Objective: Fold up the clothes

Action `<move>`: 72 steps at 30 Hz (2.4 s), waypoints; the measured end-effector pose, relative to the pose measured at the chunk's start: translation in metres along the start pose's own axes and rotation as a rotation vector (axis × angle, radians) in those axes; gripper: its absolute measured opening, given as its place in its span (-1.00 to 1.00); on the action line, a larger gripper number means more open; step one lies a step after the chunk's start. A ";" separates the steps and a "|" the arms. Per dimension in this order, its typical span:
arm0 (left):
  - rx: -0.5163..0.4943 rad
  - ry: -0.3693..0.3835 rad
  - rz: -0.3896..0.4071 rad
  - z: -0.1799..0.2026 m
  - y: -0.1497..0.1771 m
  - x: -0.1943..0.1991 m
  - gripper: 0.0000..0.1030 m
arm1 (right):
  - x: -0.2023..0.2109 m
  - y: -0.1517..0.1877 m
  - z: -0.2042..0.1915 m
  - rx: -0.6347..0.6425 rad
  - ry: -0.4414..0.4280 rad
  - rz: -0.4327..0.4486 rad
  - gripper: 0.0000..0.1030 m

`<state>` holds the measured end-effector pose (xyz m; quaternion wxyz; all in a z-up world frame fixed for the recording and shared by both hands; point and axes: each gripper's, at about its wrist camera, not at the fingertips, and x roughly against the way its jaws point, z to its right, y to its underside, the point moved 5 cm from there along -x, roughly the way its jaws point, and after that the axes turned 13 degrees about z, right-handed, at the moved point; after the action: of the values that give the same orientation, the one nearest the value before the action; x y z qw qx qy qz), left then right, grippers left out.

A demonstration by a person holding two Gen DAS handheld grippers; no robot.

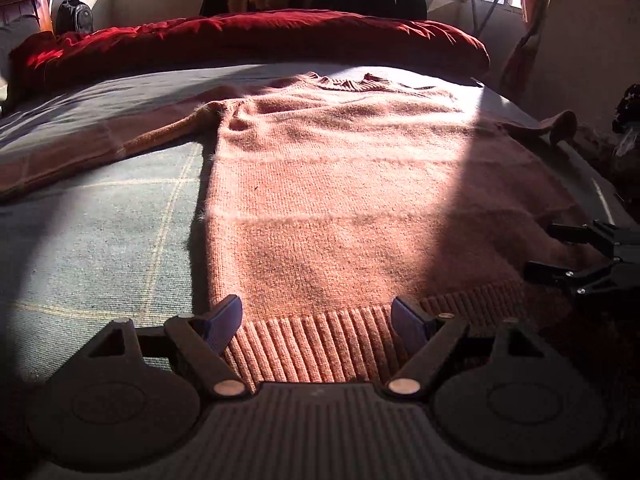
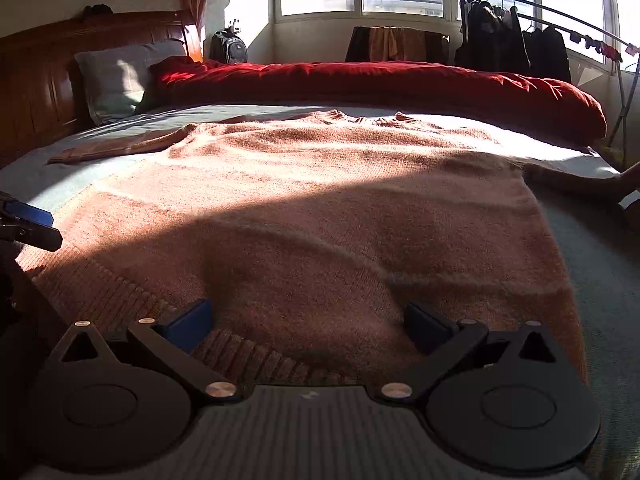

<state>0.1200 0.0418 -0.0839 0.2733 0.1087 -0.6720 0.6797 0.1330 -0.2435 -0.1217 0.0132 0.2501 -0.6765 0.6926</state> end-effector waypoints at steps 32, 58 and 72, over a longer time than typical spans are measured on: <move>-0.062 0.111 0.022 0.073 0.012 0.012 0.63 | 0.166 -0.056 0.080 -0.493 0.201 0.226 1.00; -0.104 0.146 0.066 0.120 -0.037 -0.017 0.63 | 0.058 0.007 0.091 -0.745 0.000 0.008 1.00; 0.000 0.212 -0.069 0.083 -0.026 -0.082 0.64 | 0.019 -0.034 0.105 -0.608 0.052 -0.048 1.00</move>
<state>0.1832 -0.0584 -0.0979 0.3659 0.0591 -0.6352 0.6776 0.1631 -0.3452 -0.0878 0.1213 0.2328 -0.8461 0.4639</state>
